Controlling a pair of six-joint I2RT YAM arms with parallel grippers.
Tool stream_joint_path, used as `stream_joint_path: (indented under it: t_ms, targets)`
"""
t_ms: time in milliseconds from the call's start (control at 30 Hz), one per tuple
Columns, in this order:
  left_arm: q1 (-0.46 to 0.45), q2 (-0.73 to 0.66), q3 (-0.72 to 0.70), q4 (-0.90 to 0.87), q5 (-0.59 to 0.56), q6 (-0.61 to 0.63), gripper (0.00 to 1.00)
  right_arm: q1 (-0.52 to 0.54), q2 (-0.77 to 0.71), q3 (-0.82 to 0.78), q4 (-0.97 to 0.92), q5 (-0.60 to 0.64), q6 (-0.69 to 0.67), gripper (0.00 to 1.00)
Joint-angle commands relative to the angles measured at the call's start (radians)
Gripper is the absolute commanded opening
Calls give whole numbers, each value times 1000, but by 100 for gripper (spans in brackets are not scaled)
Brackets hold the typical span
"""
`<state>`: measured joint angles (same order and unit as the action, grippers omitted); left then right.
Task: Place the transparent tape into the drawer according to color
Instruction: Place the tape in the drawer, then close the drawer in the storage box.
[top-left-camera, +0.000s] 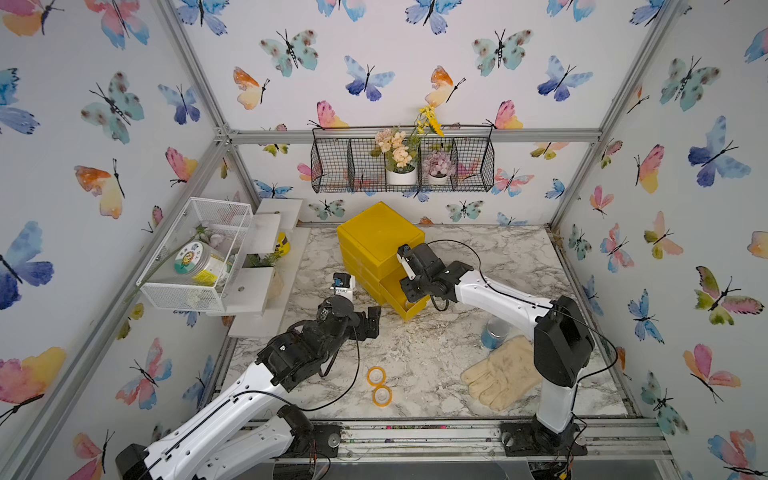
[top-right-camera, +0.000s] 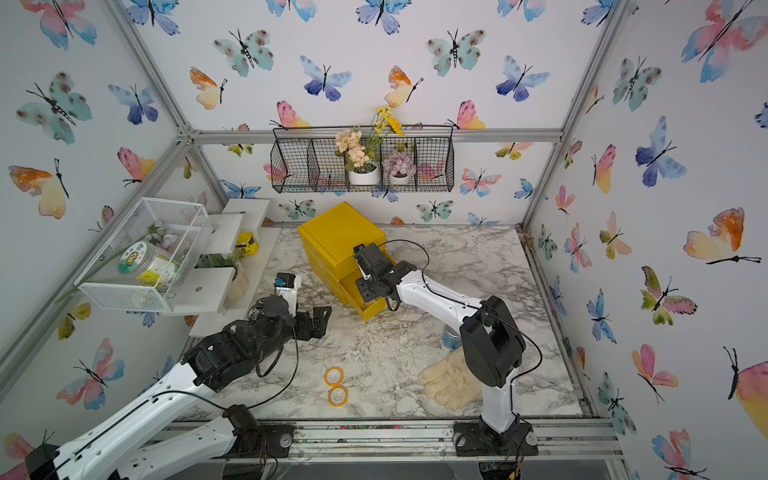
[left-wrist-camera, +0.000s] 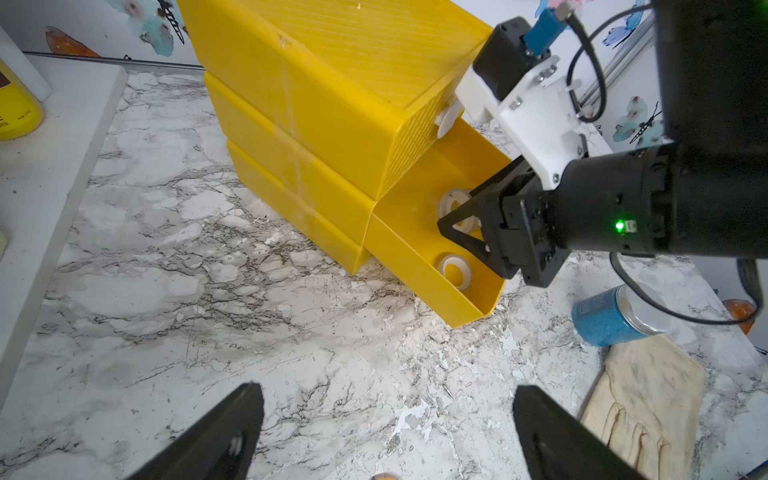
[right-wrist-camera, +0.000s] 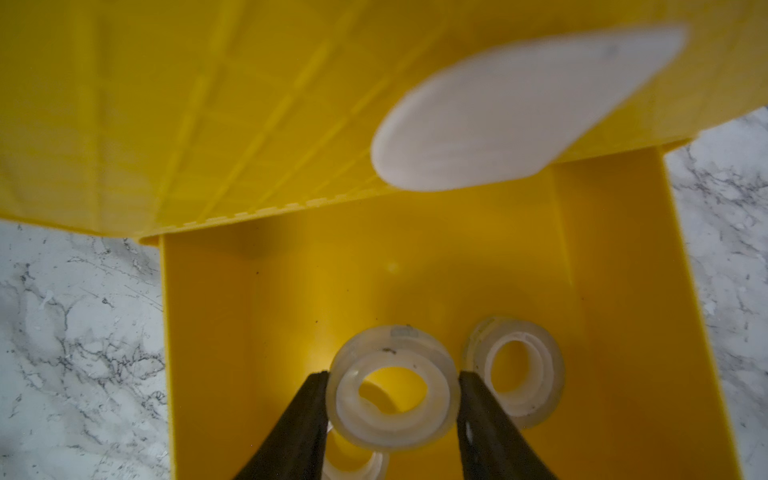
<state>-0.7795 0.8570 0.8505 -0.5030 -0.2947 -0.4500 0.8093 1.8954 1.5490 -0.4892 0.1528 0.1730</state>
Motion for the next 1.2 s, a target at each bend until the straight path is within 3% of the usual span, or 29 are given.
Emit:
stream_joint_path:
  t_ms: [0, 200, 467, 767, 867, 1033, 1067, 1167]
  targets:
    - [4, 5, -1, -5, -20, 2, 99, -4, 22, 33, -9, 1, 8, 50]
    - [4, 11, 4, -5, -20, 3, 99, -4, 28, 43, -20, -8, 6, 58]
    - [6, 26, 18, 0, -20, 2, 99, -5, -21, 30, -12, -10, 10, 60]
    - [12, 90, 96, 30, -20, 22, 99, -5, -221, -105, 81, -4, 49, 60]
    - [47, 138, 150, 35, -14, 16, 99, -4, -309, -179, 116, 7, 71, 60]
    - [171, 220, 241, 81, 107, 13, 99, -7, -439, -315, 162, 14, 120, 58]
    - [189, 239, 255, 88, 119, 8, 98, -8, -458, -338, 168, 14, 127, 58]
    - [239, 310, 301, 96, 168, -21, 80, -15, -505, -399, 175, 11, 153, 55]
